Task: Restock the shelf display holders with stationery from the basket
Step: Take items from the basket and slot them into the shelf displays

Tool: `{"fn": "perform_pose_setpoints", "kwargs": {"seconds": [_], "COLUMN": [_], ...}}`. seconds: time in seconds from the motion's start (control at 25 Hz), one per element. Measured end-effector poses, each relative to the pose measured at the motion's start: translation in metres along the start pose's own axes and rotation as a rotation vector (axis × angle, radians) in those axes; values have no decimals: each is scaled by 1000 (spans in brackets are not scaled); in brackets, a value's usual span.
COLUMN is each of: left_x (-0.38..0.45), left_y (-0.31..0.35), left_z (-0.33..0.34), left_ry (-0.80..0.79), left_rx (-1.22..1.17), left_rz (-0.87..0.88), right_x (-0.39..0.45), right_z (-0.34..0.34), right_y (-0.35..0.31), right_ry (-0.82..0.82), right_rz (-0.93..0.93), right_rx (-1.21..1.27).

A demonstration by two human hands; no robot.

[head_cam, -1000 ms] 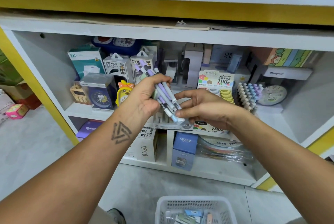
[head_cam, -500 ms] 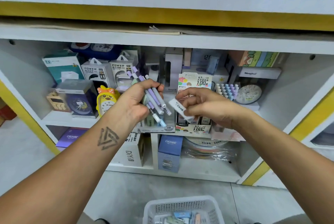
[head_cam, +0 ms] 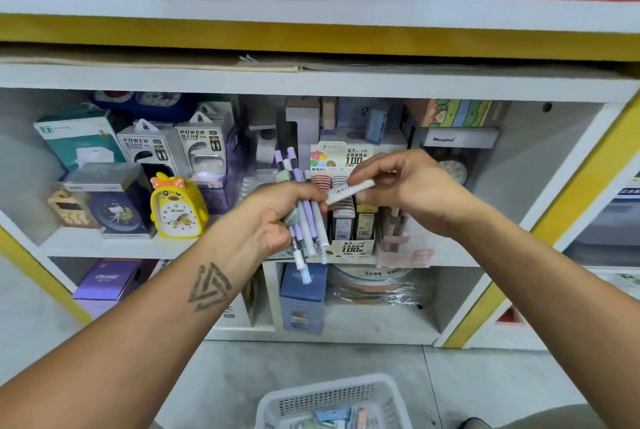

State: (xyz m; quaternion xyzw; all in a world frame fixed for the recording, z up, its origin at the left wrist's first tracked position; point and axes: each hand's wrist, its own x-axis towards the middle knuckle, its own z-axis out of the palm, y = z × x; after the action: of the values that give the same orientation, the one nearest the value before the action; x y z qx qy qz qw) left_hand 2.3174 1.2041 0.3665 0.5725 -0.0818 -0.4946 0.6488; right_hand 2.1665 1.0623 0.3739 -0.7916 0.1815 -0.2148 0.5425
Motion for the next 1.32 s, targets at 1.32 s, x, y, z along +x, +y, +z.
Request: {"fn": "perform_pose_setpoints", "kwargs": {"seconds": [1.32], "left_x": [9], "left_y": [20], "left_z": [-33], "left_ry": [131], "left_rx": [4], "left_rz": [102], "right_x": [13], "right_z": [10], "right_y": [-16], "right_ry": [75], "right_rz": [-94], "right_rx": [-446]}}
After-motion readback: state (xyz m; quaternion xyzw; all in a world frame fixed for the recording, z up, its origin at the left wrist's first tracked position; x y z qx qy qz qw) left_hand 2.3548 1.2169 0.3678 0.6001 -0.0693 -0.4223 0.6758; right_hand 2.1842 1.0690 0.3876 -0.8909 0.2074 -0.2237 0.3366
